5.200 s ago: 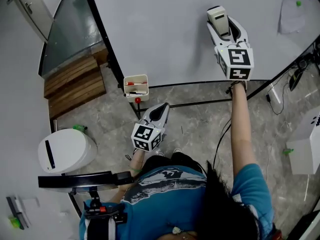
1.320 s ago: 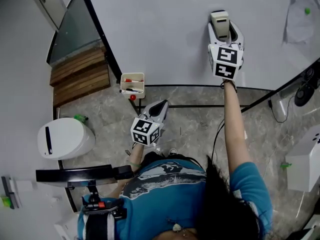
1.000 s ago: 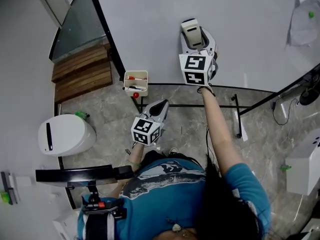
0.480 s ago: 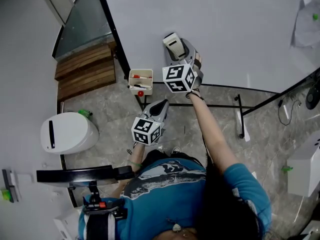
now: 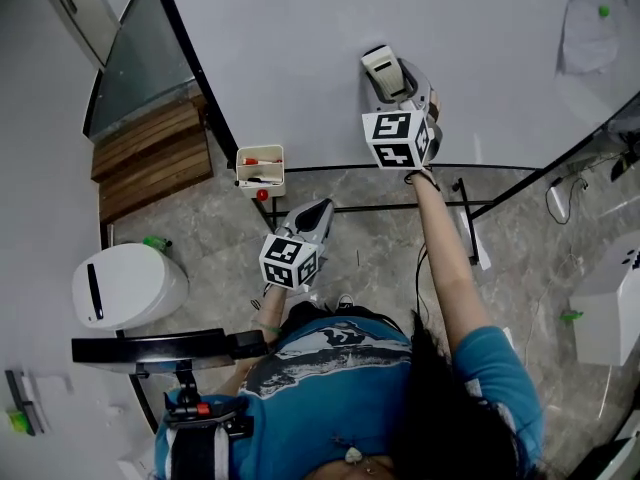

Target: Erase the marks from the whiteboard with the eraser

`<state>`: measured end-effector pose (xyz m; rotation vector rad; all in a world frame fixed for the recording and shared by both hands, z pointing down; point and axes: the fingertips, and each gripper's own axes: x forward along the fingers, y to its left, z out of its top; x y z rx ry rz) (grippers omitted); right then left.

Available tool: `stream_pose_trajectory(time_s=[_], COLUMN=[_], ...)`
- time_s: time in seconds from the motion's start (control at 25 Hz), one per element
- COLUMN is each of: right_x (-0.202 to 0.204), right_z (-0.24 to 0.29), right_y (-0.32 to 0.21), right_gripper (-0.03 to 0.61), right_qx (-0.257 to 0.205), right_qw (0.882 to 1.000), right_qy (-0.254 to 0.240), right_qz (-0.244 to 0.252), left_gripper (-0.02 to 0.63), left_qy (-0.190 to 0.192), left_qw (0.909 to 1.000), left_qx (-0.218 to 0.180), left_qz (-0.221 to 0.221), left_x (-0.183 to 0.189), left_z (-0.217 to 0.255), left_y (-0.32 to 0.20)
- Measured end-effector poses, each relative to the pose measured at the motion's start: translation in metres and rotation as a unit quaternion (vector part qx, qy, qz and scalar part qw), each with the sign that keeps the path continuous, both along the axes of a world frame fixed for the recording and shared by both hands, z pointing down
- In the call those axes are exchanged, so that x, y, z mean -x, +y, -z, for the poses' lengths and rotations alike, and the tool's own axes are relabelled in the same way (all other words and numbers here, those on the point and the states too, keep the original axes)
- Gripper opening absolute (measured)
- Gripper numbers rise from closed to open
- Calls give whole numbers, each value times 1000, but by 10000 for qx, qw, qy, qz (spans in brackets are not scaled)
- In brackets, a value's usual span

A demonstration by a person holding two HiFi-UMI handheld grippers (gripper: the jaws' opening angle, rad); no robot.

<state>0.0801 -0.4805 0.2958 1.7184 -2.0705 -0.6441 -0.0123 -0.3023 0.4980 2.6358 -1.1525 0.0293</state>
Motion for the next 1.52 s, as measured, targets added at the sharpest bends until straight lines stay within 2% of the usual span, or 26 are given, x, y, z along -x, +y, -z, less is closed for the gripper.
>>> stream_pose_trajectory(time_s=[0.32, 0.56, 0.68, 1.04, 1.24, 1.52], right_x=[-117, -185, -204, -197, -166, -111], right_z=[67, 84, 82, 72, 51, -7], right_y=[-5, -7, -10, -9, 9, 40], right_gripper=[262, 262, 262, 262, 262, 262], right_qx=[-84, -155, -127, -93, 40, 518], right_qw=[9978, 9914, 9880, 9875, 9886, 9862], right_qy=[-483, -906, -1133, -1179, -1250, -1461], right_qz=[-446, -927, -1039, -1040, -839, -588], left_gripper=[3, 3, 3, 3, 3, 3], left_qy=[-120, -178, -189, -200, -210, -142], left_qw=[9992, 9992, 9994, 9996, 9995, 9993], left_qx=[-36, -9, 7, 34, 49, 145], left_qz=[-385, -347, -300, -217, -239, -322], left_x=[-27, -23, -20, -12, -6, 2], left_z=[3, -2, -4, -8, -11, -15], left_y=[9, 7, 5, 8, 18, 33])
